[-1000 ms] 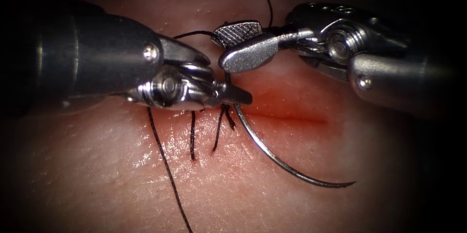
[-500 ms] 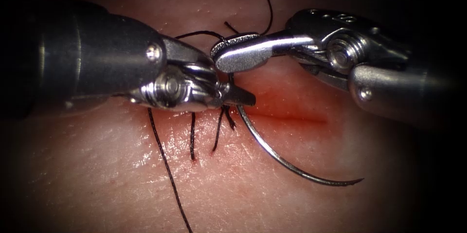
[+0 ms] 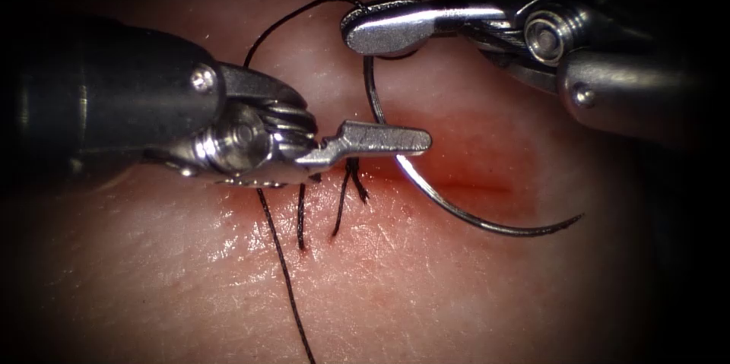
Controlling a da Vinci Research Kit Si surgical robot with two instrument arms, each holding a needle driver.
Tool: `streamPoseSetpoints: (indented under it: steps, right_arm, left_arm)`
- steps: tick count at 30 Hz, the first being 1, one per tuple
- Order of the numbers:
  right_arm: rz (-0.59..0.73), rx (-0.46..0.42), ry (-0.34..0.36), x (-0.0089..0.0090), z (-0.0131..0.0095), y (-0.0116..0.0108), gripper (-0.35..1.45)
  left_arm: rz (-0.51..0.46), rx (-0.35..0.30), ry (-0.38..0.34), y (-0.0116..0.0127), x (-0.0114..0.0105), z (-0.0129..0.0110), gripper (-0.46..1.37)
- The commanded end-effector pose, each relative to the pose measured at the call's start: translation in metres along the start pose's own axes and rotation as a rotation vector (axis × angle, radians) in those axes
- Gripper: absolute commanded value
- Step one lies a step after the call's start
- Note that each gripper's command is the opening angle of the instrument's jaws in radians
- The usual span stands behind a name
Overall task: Wound Closure
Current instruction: Pass the needle from the left to the right gripper
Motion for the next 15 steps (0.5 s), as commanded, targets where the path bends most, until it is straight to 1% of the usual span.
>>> streamPoseSetpoints:
  steps: [1, 7, 10, 13, 15]
  right_arm:
    - [0.002, -0.026, 0.006, 0.0000, 0.0000, 0.0000, -0.35]
    - [0.006, -0.099, 0.020, 0.0002, 0.0001, 0.0000, -0.35]
    - [0.020, -0.127, 0.028, 0.0003, 0.0002, -0.0001, -0.35]
    - [0.066, -0.148, 0.035, 0.0007, 0.0004, -0.0003, -0.35]
    - [0.093, -0.171, 0.043, 0.0011, 0.0006, -0.0004, -0.35]
  left_arm:
    - [-0.009, 0.011, 0.000, 0.0001, 0.0000, -0.0001, 1.10]
    - [-0.058, 0.050, -0.019, 0.0002, 0.0004, -0.0004, 1.09]
    - [-0.100, 0.057, -0.028, 0.0003, 0.0007, -0.0003, 1.09]
    - [-0.162, 0.064, -0.033, 0.0007, 0.0011, -0.0001, 1.07]
    - [-0.246, 0.067, -0.038, 0.0012, 0.0015, 0.0000, 1.04]
